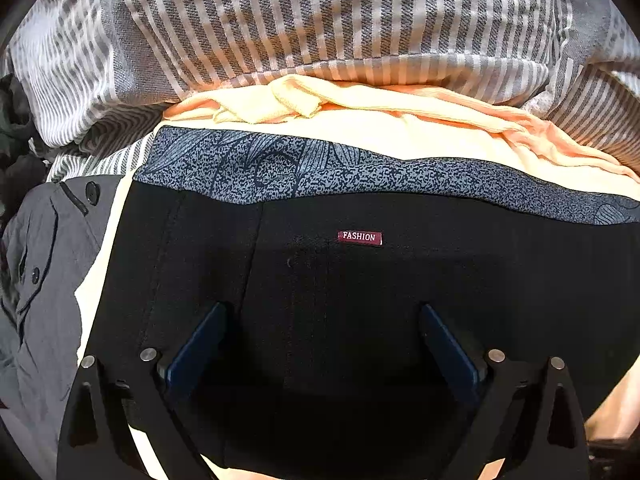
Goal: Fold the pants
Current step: 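Lower the folded pants onto the sheet and open both grippers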
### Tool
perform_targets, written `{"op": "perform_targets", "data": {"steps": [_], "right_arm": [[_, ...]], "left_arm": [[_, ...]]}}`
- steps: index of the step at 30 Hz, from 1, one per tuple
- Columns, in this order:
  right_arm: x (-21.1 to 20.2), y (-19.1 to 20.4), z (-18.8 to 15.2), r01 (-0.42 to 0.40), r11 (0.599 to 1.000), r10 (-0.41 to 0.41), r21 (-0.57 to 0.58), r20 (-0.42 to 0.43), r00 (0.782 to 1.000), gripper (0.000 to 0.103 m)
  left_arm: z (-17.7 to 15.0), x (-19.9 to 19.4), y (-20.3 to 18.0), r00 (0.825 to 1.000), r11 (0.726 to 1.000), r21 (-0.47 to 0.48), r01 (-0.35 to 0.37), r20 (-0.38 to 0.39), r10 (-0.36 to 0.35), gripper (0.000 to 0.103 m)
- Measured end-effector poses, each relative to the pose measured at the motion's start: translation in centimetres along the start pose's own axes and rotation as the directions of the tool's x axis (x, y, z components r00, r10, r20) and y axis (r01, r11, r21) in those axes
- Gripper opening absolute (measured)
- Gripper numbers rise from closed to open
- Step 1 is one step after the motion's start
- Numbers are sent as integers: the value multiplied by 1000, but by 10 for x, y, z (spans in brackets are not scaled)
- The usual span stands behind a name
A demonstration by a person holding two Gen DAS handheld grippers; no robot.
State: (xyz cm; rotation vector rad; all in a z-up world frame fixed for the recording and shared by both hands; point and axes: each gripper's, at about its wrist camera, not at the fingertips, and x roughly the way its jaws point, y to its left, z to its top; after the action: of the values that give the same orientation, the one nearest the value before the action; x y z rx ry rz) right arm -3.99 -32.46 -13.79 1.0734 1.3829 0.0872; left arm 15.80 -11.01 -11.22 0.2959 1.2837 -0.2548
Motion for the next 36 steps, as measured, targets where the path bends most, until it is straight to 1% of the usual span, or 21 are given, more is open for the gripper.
{"op": "perform_targets", "data": {"steps": [2, 4, 6, 8, 10, 12, 14, 16, 17, 18, 19, 20, 22, 23, 26, 29, 30, 32, 33, 34, 36], "right_arm": [[-4, -5, -6, -2, 1000, 3, 29, -16, 1000, 5], [-16, 2, -12, 38, 999, -38, -14, -43, 998, 6], [-34, 6, -14, 63, 997, -65, -54, -29, 997, 6], [-61, 5, -7, 117, 989, -115, -91, 23, 993, 6], [-84, 3, 5, 178, 979, -169, -95, 90, 981, 6], [-104, -3, 22, 214, 973, -200, -85, 149, 968, 6], [-115, -9, 36, 245, 967, -228, -75, 188, 955, 7], [-122, -17, 47, 291, 954, -269, -74, 218, 938, 18], [-124, -20, 50, 324, 943, -300, -77, 224, 927, 21], [-124, -22, 52, 351, 933, -326, -82, 227, 918, 24], [-127, -31, 53, 379, 921, -353, -87, 226, 908, 23], [-129, -36, 53, 377, 922, -351, -84, 226, 909, 23], [-140, -48, 51, 346, 937, -325, -48, 244, 914, 23], [-143, -50, 52, 346, 938, -328, -29, 252, 910, 23], [-153, -58, 52, 309, 951, -303, 17, 260, 917, 23], [-161, -59, 49, 321, 947, -313, 9, 248, 917, 23], [-164, -60, 47, 323, 946, -315, 6, 245, 917, 25], [-168, -59, 44, 320, 947, -312, 5, 238, 920, 33], [-171, -61, 43, 311, 950, -304, 7, 235, 923, 40], [-170, -60, 43, 302, 953, -296, 10, 235, 926, 43], [-168, -59, 43, 296, 955, -291, 14, 233, 928, 43]], "left_arm": [[1, -3, -3, 1000, 1000, 2, -16, -21, 16, 99], [1, -8, -8, 998, 1000, 0, -19, -53, 19, 99], [-4, -18, -20, 997, 1000, 5, 22, -71, -22, 99], [-12, -32, -41, 995, 997, 39, 69, -72, -66, 98], [-19, -41, -62, 993, 992, 72, 105, -67, -100, 99], [-25, -43, -89, 988, 985, 103, 140, -77, -132, 99], [-31, -32, -115, 985, 983, 122, 139, -119, -125, 99], [-36, -17, -128, 982, 984, 139, 114, -164, -91, 99], [-40, -10, -135, 987, 983, 168, 76, -150, -50, 99], [-43, -9, -140, 992, 978, 202, 53, -123, -29, 99], [-46, -9, -144, 995, 973, 229, 36, -103, -13, 100], [-50, -10, -148, 996, 967, 255, 23, -84, -1, 101], [-52, -11, -148, 998, 966, 257, 29, -69, -11, 101], [-51, -11, -148, 997, 967, 253, 35, -74, -17, 101], [-47, -9, -154, 995, 966, 257, 27, -103, 0, 102], [-44, -6, -160, 992, 965, 264, 11, -124, 23, 102], [-43, -6, -163, 992, 964, 265, 7, -127, 28, 102], [-43, -5, -166, 991, 963, 268, -1, -127, 36, 102], [-43, -5, -167, 991, 963, 268, -3, -128, 39, 102], [-43, -4, -166, 991, 964, 268, -4, -129, 40, 102], [-41, -3, -168, 990, 964, 268, -7, -134, 44, 102]]}}
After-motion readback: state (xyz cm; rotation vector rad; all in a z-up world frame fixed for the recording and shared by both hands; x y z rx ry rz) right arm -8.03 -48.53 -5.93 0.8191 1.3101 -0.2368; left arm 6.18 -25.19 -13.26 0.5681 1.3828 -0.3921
